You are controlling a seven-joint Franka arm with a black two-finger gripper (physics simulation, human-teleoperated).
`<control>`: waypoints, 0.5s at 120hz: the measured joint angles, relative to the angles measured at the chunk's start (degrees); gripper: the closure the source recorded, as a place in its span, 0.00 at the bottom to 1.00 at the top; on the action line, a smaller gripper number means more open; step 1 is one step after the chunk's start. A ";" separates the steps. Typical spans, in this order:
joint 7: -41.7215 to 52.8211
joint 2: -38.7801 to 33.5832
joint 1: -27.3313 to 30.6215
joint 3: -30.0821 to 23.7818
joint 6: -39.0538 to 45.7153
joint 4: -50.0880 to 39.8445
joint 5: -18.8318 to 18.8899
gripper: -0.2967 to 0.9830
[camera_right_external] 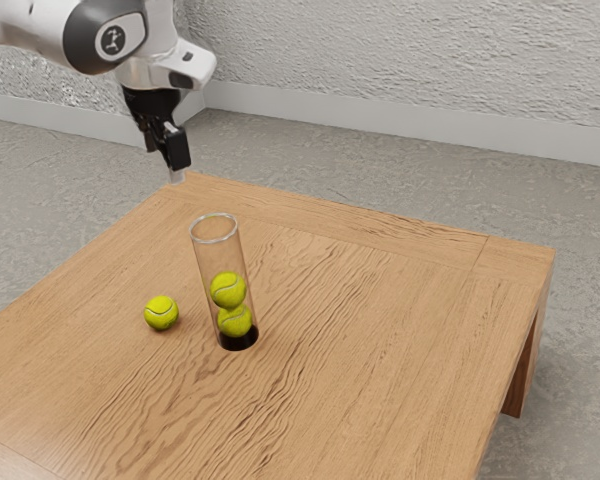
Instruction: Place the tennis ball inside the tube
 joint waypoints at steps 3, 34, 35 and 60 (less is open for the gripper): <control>0.44 0.04 -0.01 0.00 0.03 -0.04 -0.01 0.23; 4.00 -3.46 1.72 0.35 0.70 -12.39 -1.39 0.23; 4.09 -3.75 2.06 0.35 0.85 -13.14 -1.84 0.23; 5.70 -4.96 7.34 0.39 13.41 -27.60 -8.99 0.23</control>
